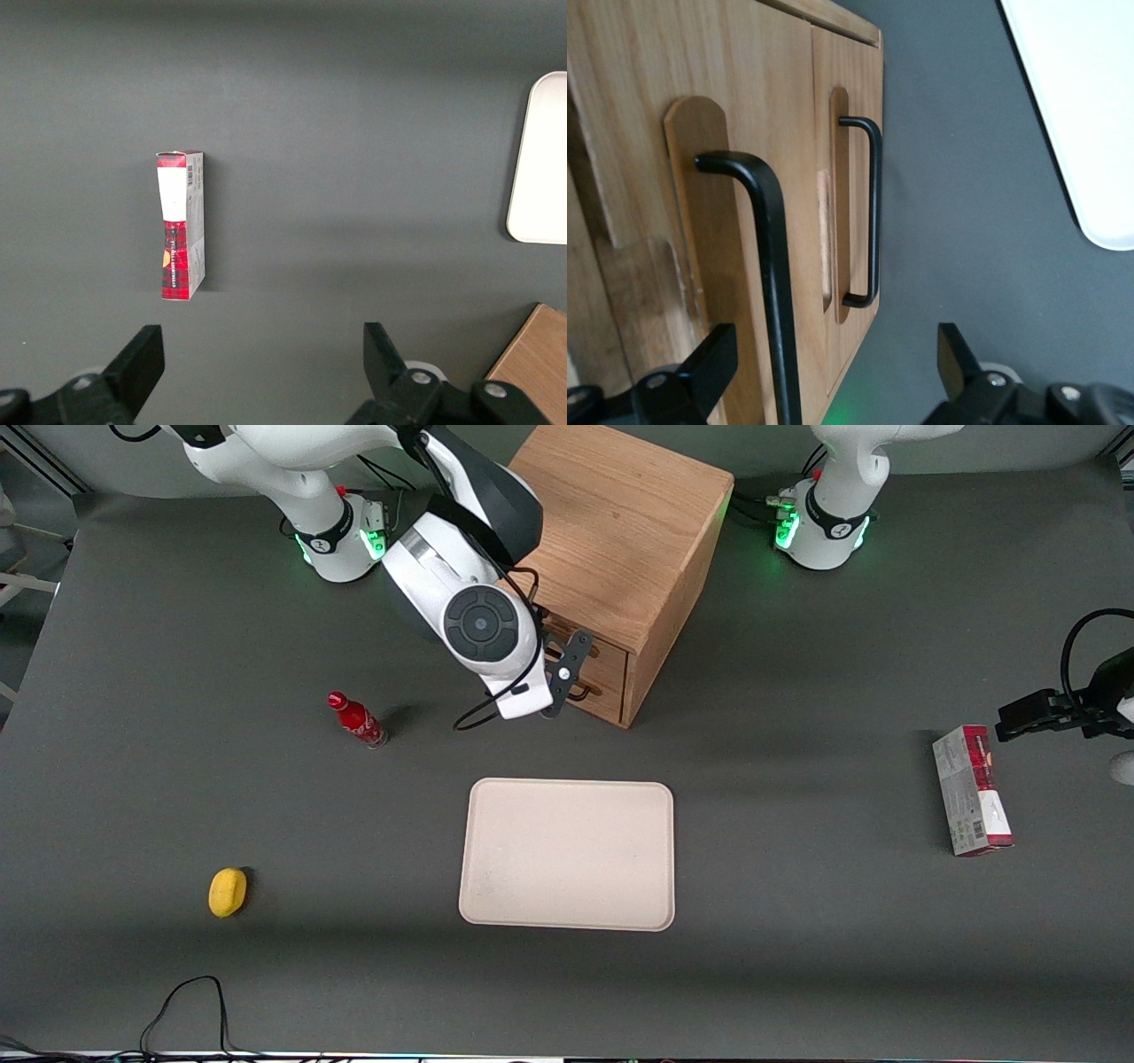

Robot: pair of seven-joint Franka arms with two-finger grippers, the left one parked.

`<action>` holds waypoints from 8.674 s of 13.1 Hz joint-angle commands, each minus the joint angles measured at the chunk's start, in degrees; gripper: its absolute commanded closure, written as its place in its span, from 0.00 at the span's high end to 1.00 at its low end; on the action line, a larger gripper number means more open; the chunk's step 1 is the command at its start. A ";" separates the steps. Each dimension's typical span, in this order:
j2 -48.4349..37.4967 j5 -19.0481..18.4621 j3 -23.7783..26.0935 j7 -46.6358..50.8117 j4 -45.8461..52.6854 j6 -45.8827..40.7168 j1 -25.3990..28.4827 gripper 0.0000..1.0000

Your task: Open upper drawer

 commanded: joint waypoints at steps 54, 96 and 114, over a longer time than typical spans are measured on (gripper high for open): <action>7.98 -4.21 -1.10 -9.58 8.23 5.40 -11.91 1.00; 15.36 4.68 -0.93 -10.46 21.94 9.44 -22.02 1.00; -25.22 -8.32 -9.45 17.31 -20.75 7.25 -22.11 0.99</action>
